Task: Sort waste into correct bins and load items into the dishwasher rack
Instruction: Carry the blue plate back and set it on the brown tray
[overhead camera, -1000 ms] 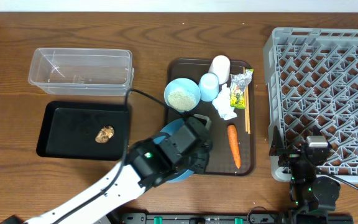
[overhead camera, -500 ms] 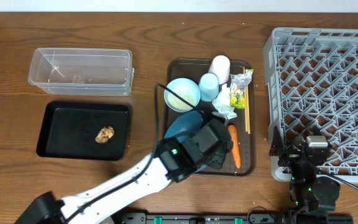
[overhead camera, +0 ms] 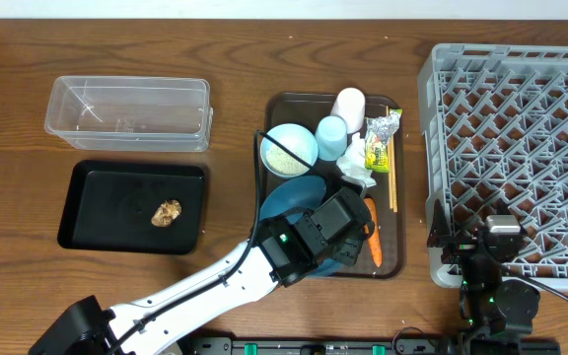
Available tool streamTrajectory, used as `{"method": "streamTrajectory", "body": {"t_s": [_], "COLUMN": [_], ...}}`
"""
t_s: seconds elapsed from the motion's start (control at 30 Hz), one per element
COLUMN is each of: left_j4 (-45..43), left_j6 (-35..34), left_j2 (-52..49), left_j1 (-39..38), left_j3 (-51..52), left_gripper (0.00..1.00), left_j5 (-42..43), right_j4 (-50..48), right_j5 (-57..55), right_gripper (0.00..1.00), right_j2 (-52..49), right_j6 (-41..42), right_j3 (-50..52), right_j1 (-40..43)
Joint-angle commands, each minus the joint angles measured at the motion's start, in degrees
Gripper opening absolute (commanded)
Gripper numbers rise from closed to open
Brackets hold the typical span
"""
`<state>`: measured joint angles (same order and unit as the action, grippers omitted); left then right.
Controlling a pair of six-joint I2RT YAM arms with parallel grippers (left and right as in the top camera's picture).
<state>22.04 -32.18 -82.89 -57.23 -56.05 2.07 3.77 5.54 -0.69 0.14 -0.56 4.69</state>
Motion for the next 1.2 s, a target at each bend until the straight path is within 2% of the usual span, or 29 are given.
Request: {"method": "streamTrajectory", "body": {"t_s": [0.0,0.33,0.43,0.47,0.5,0.6,0.7,0.8,0.93,1.17], "left_j4": [0.17,2.05,2.82,3.65,5.57,14.34,25.27,31.41,30.73,26.64], "left_j6": [0.59,2.38,2.97,2.95,2.95,3.26,5.64,9.66,14.40,18.47], "left_j2": [0.15,0.81,2.45,2.95,3.37,3.34,2.23,0.85,-1.11,-10.58], "left_j1": [-0.13,-0.04,1.07,1.84,3.04,6.91,11.45,15.08,18.14,18.27], "left_j3": [-2.03,-2.19,-3.32,-4.07,-5.35,-10.47,-17.16,-21.88,-23.47,-23.47], "left_gripper": [0.27,0.29,0.37,0.43,0.52,0.67,0.72,0.73,0.73,0.87], "left_j5": [-1.22,-1.51,-1.90,-1.88,-1.84,-1.11,-1.03,0.37,6.69,4.28], "right_j4": [0.07,0.07,0.07,0.07,0.07,0.07,0.07,0.07,0.07,0.07], "right_j5": [0.07,0.04,0.07,0.04,0.04,0.07,0.04,0.07,0.07,0.04], "right_gripper": [0.99,0.99,0.99,0.99,0.99,0.99,0.99,0.99,0.99,0.99], "right_j2": [0.35,0.35,0.35,0.35,0.35,0.35,0.35,0.35,0.35,0.35], "right_j6": [-0.87,-0.87,-0.87,-0.87,-0.87,-0.87,-0.87,-0.87,-0.87,-0.87], "right_j3": [0.24,0.24,0.24,0.24,0.24,0.24,0.24,0.24,0.24,0.24], "right_j1": [0.92,0.92,0.92,0.92,0.92,0.92,0.92,0.92,0.92,0.92]}}
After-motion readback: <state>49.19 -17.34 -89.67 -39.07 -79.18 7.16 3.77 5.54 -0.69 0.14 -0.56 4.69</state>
